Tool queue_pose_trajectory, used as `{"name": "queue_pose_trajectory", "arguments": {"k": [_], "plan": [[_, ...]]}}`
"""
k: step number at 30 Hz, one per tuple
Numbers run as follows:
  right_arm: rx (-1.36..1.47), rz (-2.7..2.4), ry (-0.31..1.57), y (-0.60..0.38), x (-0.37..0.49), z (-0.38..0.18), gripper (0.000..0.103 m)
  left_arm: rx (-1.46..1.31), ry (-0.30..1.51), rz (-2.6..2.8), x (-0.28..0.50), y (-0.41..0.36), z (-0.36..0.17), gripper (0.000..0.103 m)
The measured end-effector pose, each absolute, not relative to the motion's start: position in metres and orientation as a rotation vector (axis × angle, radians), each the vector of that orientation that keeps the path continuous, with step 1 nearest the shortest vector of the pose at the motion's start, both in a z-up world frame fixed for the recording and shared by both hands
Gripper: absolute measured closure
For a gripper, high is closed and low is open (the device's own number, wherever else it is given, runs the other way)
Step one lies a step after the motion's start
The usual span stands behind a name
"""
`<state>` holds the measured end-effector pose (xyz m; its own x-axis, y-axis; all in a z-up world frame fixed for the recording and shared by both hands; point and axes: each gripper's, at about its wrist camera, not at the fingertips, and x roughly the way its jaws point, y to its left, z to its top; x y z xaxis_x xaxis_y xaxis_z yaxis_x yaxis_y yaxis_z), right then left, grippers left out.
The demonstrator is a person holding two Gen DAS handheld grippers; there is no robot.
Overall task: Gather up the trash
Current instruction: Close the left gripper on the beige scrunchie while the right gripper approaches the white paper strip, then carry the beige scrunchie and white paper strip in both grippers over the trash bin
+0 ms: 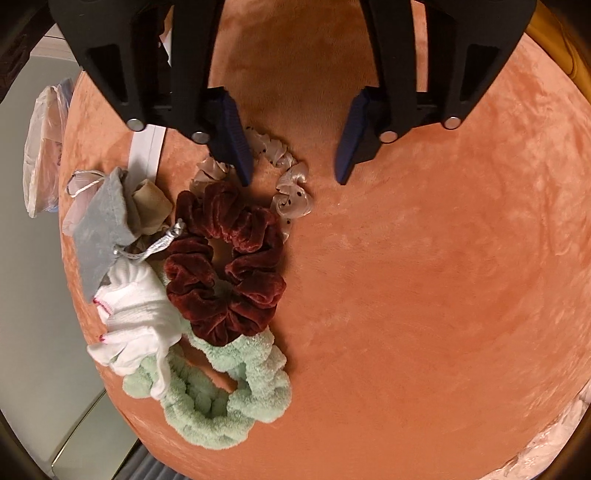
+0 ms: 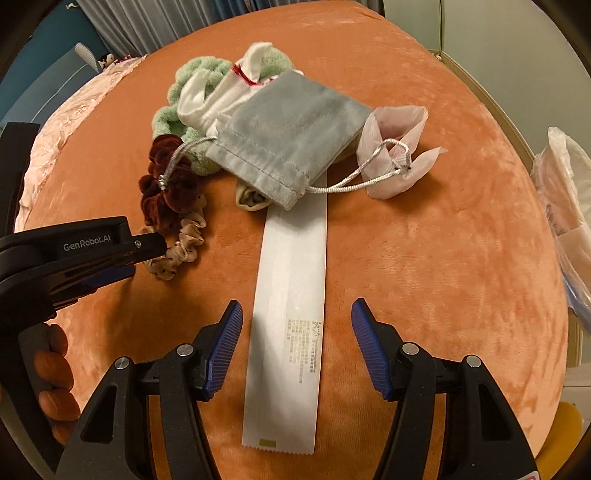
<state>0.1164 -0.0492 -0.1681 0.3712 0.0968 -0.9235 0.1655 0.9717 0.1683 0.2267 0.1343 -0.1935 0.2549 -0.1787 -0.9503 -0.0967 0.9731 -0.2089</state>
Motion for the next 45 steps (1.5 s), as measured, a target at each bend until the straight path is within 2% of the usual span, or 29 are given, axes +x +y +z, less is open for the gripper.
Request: {"name": "queue_pose_trajectory", "arguments": {"k": [1,5,9,12,15,23,30,31,32,33,45], "plan": [[0.254,-0.046,1.201,-0.049,0.118,-0.171,0.043,-0.238,1.324,-0.055,0.229,0.134,-0.197,0.07],[0.263,-0.054,1.209,-0.048,0.122,-0.179,0.042,-0.235,1.329,-0.056,0.232,0.136,-0.201,0.072],[0.254,-0.05,1.213,-0.044,0.128,-0.181,0.042,-0.214,1.325,-0.056,0.236,0.133,-0.202,0.088],[0.235,-0.051,1.211,-0.041,0.131,-0.183,0.046,-0.2,1.329,-0.057,0.238,0.131,-0.199,0.095],[0.228,-0.041,1.213,-0.041,0.131,-0.181,0.061,-0.201,1.328,-0.058,0.236,0.128,-0.192,0.096],[0.314,0.014,1.217,-0.054,0.112,-0.167,0.062,-0.188,1.29,-0.075,0.21,0.115,-0.17,0.097],[0.381,0.081,1.14,-0.058,0.089,-0.124,0.064,-0.208,1.228,-0.108,0.19,0.107,-0.135,0.097],[0.384,0.09,1.125,-0.059,0.087,-0.118,0.074,-0.209,1.217,-0.113,0.187,0.107,-0.129,0.097],[0.385,0.1,1.115,-0.059,0.084,-0.112,0.095,-0.213,1.204,-0.12,0.185,0.105,-0.122,0.097],[0.4,0.113,1.12,-0.061,0.083,-0.107,0.097,-0.215,1.192,-0.126,0.184,0.103,-0.116,0.097],[0.422,0.159,1.043,-0.071,0.048,-0.078,0.099,-0.215,1.069,-0.182,0.164,0.103,-0.051,0.097]]}}
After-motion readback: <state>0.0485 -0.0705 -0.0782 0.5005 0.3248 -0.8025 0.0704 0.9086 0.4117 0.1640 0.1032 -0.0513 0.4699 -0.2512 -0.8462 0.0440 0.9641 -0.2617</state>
